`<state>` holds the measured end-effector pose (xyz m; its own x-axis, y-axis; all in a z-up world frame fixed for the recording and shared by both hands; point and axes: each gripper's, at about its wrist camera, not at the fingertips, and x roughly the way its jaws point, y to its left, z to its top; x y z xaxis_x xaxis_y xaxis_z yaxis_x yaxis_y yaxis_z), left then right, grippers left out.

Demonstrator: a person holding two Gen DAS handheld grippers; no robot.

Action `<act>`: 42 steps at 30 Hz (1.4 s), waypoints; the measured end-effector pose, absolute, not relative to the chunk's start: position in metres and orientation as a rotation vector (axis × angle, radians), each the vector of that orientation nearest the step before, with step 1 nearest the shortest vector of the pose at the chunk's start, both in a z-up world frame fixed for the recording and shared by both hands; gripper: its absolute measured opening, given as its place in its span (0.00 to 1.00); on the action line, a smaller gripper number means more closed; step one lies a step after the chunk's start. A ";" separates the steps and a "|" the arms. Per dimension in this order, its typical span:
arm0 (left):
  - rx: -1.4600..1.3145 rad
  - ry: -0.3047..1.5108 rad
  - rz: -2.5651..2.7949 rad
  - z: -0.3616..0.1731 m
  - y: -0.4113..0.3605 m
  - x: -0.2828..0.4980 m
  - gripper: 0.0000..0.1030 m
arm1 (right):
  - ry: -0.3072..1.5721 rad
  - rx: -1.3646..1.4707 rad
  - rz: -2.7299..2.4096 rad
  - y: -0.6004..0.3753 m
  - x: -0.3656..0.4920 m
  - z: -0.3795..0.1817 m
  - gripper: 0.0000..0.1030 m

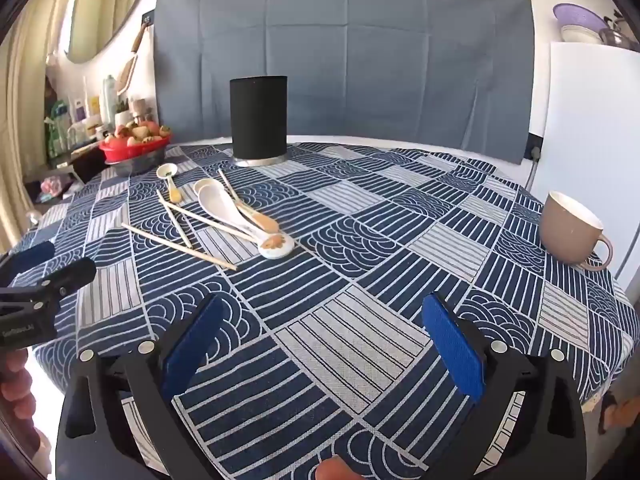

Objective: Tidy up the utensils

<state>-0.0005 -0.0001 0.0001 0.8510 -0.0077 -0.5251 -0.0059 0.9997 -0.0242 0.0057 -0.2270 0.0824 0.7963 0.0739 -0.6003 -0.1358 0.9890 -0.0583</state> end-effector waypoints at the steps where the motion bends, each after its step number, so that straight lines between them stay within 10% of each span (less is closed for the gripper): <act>1: -0.035 0.562 0.002 0.000 0.001 0.000 0.94 | 0.641 -0.098 0.111 -0.228 0.006 0.082 0.93; 42: -0.001 0.559 0.001 -0.003 -0.003 0.000 0.94 | 0.651 -0.123 0.115 -0.228 0.004 0.085 0.93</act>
<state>0.0003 -0.0030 -0.0025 0.8477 0.0003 -0.5305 -0.0006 1.0000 -0.0004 0.0042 -0.2277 0.0849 0.7895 0.0676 -0.6100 -0.1451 0.9863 -0.0784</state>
